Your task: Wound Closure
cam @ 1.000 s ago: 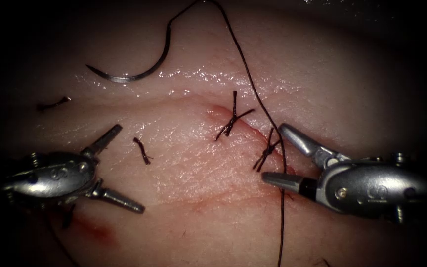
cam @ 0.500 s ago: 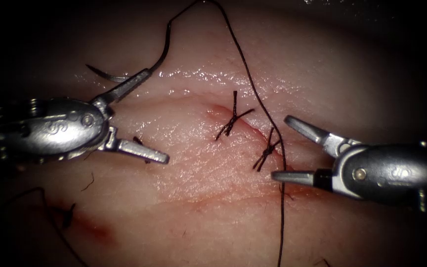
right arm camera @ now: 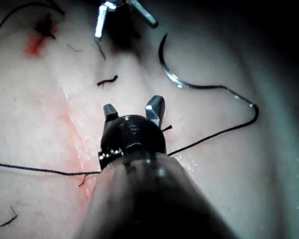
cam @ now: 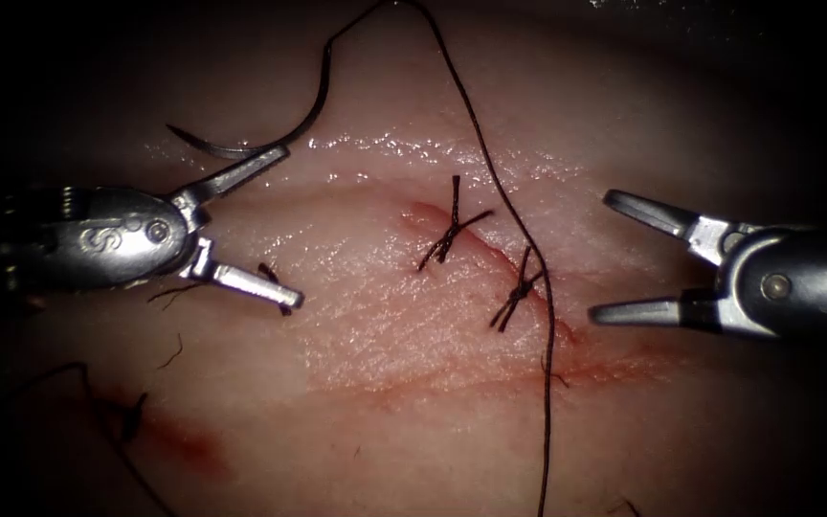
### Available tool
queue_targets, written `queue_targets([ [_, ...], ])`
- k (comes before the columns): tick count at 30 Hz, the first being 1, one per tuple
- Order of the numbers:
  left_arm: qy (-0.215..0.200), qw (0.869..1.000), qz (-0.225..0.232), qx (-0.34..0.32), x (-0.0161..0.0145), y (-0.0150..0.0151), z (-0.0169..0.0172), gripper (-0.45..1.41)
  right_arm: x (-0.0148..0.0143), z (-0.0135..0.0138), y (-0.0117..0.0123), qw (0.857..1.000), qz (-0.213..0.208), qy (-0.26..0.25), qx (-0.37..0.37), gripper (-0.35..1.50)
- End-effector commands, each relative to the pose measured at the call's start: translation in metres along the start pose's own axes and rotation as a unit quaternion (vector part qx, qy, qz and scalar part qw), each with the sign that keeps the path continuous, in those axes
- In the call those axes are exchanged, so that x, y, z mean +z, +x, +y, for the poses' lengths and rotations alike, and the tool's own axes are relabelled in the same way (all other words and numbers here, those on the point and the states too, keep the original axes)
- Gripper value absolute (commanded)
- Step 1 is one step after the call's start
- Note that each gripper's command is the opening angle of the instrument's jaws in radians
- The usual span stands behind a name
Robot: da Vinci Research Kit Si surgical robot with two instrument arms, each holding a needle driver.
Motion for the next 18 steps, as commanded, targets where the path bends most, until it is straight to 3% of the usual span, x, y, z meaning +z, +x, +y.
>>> queue_targets([
  [1, 0.001, 1.000, -0.003, 0.000, 0.0004, -0.0004, 0.0001, 0.89, 0.0007, 0.0001, -0.0001, 1.000, 0.001, -0.001, -0.001, 0.98],
  [18, -0.002, 1.000, -0.016, 0.005, 0.0013, -0.0008, 0.0010, 0.89, 0.0011, 0.0000, -0.0004, 1.000, 0.002, -0.004, -0.002, 0.96],
])
